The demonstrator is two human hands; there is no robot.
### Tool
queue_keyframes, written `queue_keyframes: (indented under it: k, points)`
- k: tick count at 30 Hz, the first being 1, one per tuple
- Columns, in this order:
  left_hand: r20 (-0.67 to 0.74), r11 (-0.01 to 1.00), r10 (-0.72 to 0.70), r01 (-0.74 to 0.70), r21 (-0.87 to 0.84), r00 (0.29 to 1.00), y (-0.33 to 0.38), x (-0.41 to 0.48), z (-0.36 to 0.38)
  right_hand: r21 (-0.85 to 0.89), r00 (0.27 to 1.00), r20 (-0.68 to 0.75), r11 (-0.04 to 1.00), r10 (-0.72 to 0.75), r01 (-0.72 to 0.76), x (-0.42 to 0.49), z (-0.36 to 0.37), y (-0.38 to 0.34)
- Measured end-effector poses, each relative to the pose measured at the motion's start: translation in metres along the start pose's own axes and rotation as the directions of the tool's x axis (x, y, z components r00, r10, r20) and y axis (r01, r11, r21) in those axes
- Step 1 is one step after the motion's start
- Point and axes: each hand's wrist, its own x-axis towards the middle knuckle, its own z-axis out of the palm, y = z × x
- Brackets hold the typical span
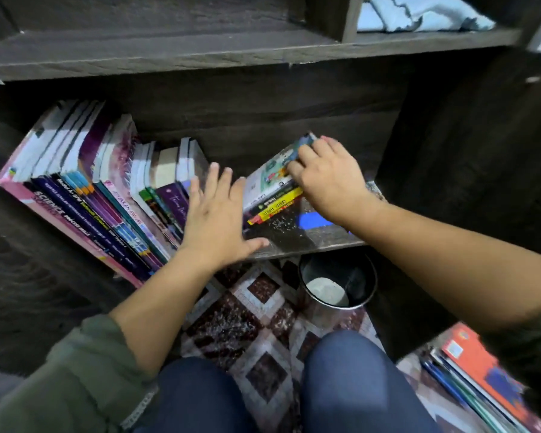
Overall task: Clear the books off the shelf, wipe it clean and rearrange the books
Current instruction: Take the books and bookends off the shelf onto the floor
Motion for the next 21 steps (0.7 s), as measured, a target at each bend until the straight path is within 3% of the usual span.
queue_keyframes:
  k: [2,5,7,10,12,15,18,20,21]
  points:
    - [-0.103,0.994,0.072,-0.079,-0.073,0.992,0.022,-0.005,-0.008,0.090,0.985,0.050,0.982,0.163,-0.167,-0.029,-0.026,0.008]
    - [-0.265,0.982,0.178,-0.190,-0.021,0.948,0.050,-0.007,-0.021,0.173,0.939,0.125,0.925,0.320,-0.338,-0.082,-0.058,0.013]
    - [-0.232,0.956,0.288,-0.293,0.015,0.929,0.070,-0.009,-0.030,0.151,0.886,0.210,0.881,0.414,-0.448,-0.120,-0.075,0.011]
    - [-0.188,0.858,0.505,-0.513,0.004,0.842,0.116,-0.010,-0.040,0.133,0.776,0.387,0.803,0.498,-0.581,-0.173,-0.094,0.007]
    - [-0.149,0.774,0.625,-0.634,-0.015,0.766,0.155,-0.014,-0.041,0.149,0.672,0.541,0.728,0.507,-0.669,-0.202,-0.105,0.005]
    - [-0.094,0.651,0.753,-0.758,-0.037,0.651,0.219,-0.025,-0.032,0.157,0.477,0.700,0.537,0.532,-0.829,-0.252,-0.111,0.004]
    - [0.115,0.567,0.822,-0.820,-0.074,0.558,0.281,-0.034,-0.015,0.066,0.327,0.764,0.437,0.556,-0.897,-0.312,-0.110,0.005]
    - [0.251,0.453,0.867,-0.891,-0.038,0.430,0.312,-0.035,0.000,0.010,0.211,0.817,0.354,0.536,-0.935,-0.357,-0.106,0.002]
    - [0.205,0.338,0.920,-0.941,0.015,0.333,0.325,-0.035,0.008,-0.023,0.152,0.840,0.314,0.521,-0.949,-0.378,-0.104,-0.001]
